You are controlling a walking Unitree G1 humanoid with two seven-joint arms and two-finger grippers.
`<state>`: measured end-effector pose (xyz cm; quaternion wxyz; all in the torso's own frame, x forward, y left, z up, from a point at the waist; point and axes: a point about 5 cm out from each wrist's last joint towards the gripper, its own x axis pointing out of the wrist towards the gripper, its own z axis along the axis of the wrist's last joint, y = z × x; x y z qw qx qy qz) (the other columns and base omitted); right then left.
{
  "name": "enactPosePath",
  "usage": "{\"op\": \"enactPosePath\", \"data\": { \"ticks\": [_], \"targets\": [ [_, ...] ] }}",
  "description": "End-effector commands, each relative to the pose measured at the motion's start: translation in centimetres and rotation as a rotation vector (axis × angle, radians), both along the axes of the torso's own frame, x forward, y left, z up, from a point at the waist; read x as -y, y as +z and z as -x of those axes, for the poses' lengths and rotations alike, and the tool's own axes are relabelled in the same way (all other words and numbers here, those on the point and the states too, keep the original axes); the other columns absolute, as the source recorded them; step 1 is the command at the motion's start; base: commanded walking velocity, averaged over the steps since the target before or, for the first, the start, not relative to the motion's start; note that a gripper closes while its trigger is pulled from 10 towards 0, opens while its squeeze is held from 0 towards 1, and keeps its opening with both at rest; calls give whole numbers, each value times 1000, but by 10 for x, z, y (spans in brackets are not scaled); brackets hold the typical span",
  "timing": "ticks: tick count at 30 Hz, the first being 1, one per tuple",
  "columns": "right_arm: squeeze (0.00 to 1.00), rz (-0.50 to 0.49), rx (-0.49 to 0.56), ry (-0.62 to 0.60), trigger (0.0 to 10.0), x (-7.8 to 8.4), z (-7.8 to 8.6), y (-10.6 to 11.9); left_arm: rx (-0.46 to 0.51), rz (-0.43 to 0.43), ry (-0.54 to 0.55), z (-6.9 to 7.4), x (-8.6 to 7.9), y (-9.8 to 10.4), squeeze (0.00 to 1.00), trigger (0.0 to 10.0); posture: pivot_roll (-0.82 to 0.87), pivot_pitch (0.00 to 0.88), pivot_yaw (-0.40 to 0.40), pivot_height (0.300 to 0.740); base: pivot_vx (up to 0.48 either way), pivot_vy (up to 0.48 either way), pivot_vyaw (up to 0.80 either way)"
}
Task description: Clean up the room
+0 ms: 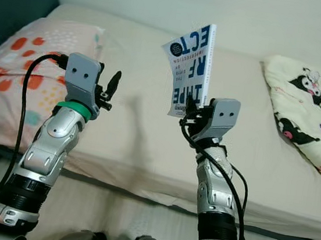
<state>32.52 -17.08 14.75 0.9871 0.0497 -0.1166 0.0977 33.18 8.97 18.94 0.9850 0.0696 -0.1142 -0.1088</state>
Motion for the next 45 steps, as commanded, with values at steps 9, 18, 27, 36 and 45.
{"op": "enactPosePath", "data": {
  "ticks": [9, 18, 27, 36, 45],
  "targets": [
    [0, -14, 28, -24, 10000, 6, 0, 4, -14, -15, -43, 2, 10, -4, 0, 10000, -75, 11, 7, 725, 0, -245, 0],
    [0, -16, 25, -23, 10000, 6, 0, 4, -19, -11, -49, 2, 12, -5, 0, 10000, -75, 10, 8, 725, 0, 0, 0],
    [0, 8, 20, 8, 10000, 0, 1, 3, -16, -14, -29, 1, 9, -6, 0, 10000, -76, 12, 8, 725, 63, 0, 115],
    [0, 28, 22, 11, 10000, -2, 1, 2, -16, -14, -9, 0, 7, -7, 0, 10000, -76, 12, 6, 725, 424, 0, 471],
    [0, 3, 24, 29, 10000, -2, 1, 3, -22, -9, 5, -1, 6, -8, 0, 10000, -76, 10, 5, 725, 461, 0, 0]
  ]
}}
